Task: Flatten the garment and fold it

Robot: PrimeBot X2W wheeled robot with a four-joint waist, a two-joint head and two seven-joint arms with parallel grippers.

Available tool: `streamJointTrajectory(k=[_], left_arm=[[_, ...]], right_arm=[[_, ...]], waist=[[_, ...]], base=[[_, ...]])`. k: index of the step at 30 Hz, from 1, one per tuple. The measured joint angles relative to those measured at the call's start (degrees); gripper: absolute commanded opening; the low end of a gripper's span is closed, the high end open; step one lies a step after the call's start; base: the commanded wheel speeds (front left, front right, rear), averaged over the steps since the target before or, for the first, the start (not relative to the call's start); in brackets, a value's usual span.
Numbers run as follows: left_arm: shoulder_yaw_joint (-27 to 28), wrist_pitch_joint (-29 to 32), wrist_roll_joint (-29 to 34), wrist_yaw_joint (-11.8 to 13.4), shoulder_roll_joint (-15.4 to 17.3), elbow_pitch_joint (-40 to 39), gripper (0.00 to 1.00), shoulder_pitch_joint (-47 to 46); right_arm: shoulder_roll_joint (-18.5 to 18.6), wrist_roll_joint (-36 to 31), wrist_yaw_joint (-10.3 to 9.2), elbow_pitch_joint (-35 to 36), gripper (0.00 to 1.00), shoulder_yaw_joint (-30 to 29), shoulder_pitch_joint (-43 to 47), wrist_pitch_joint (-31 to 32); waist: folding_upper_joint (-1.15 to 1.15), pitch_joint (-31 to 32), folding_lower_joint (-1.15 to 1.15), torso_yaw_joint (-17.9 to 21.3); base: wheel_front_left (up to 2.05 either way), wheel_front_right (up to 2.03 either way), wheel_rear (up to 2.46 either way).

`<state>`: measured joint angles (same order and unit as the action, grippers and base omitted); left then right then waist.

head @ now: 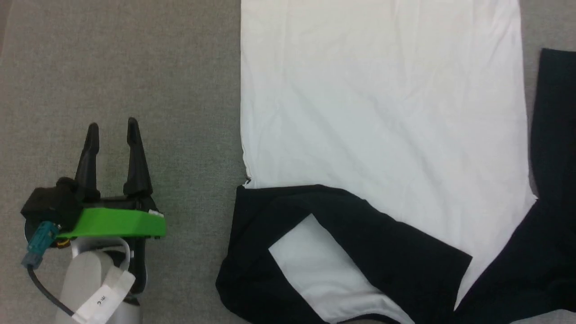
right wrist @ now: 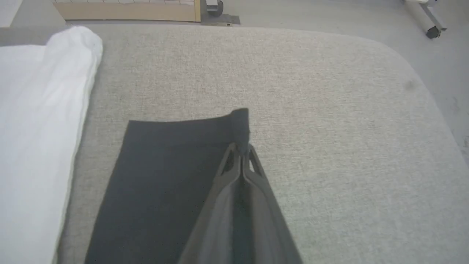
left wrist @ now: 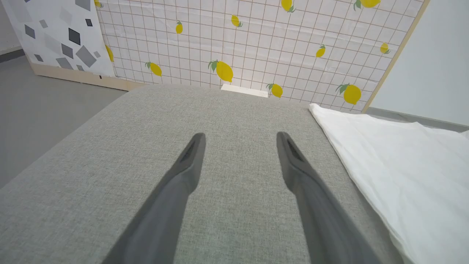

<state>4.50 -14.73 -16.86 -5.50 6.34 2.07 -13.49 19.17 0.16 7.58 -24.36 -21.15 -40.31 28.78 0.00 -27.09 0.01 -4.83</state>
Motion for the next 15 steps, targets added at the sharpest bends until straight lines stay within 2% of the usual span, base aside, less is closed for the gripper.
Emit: streamJointTrajectory(k=[6, 15], left_arm=[[0.6, 0.0, 0.5, -0.1, -0.3, 1.6, 1.00, 2.7], [0.4, 0.0, 0.7, -0.5, -0.6, 2.6, 1.00, 6.0]], right_arm=[[0.0, -1.2, 0.00, 12.0, 0.00, -1.2, 7.9, -0.9], [-5.7, -1.0, 0.00, 37.9, 0.00, -4.9, 20.9, 3.9]], waist=[[0.00, 4.9, 0.00, 1.4], [0.00, 12.4, -0.01, 3.8]], base=[[0.00, 0.00, 0.00], [0.00, 0.00, 0.00]])
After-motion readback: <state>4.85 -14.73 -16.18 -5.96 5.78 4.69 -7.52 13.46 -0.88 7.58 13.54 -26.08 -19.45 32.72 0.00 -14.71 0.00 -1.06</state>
